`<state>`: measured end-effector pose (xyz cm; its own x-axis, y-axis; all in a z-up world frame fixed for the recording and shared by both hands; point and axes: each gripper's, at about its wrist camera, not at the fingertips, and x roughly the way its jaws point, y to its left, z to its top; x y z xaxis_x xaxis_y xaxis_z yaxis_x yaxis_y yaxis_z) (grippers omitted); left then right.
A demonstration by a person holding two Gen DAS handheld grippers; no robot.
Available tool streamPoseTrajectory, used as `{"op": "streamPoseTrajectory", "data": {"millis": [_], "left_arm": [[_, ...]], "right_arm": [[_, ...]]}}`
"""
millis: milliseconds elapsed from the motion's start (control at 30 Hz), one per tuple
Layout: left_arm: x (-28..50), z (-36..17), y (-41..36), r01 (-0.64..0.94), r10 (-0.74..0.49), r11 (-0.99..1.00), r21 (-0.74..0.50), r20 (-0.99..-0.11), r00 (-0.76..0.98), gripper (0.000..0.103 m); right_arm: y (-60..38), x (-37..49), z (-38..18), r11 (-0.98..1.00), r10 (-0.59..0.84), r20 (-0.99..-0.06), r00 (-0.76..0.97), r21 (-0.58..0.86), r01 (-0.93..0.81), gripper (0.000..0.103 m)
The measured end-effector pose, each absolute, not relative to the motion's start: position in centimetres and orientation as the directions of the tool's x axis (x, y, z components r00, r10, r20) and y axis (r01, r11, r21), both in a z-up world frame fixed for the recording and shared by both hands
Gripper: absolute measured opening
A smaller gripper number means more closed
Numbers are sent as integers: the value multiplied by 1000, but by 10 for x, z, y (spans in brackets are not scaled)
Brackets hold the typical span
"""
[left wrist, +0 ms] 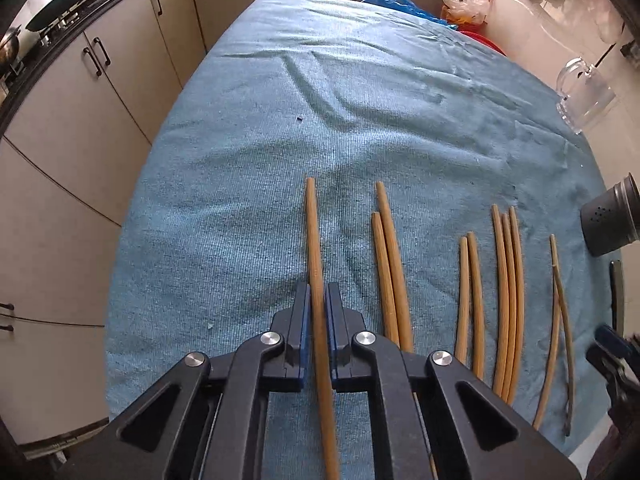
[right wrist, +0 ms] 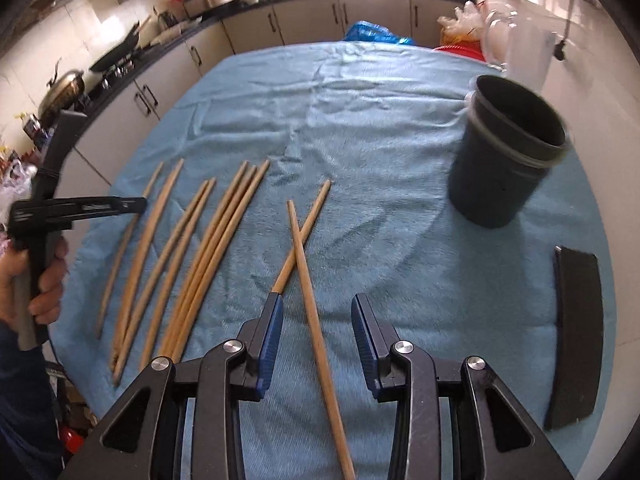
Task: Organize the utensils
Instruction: 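Close the left tool on one chopstick while the right tool grasps another chopstick, then lift both held chopsticks upright and carry them toward the black utensil cup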
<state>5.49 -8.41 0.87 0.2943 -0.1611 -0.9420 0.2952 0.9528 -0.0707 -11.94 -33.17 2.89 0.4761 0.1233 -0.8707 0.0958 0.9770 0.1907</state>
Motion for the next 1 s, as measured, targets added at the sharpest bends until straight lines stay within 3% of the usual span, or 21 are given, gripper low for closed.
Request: {"op": "streamPoseTrajectory", "data": {"millis": [167,333,400,433,567,733,1000], "left_arm": [[61,8,-88,288,-153,955,-65,-943,295,7],[68,8,-93,287,-145,956,-56,-943,300,7],[69,8,-94,284,-147,957,-58,-941,305,7],[69,8,-93,284,-154,957,-65,-940,305,7],[61,14,-89,314,-233,940,-135,-924,303,6],[35,51,-77,338,-322,922,-188,-857,403,6],[-13,119,-64,374,-418,897,-234,-726,547,6]], "right_arm": [[-331,-96,9,983,109,-906,410,160,91,27],[-326,-85,-1,989,103,-920,377,136,63,23],[-323,-82,-3,992,84,-919,386,114,54,16],[-321,-80,-3,994,66,-920,387,93,51,8],[-325,-82,2,989,92,-908,408,131,67,8],[-327,-105,34,985,86,-846,526,153,85,8],[-331,-159,97,969,55,-658,751,215,118,8]]}}
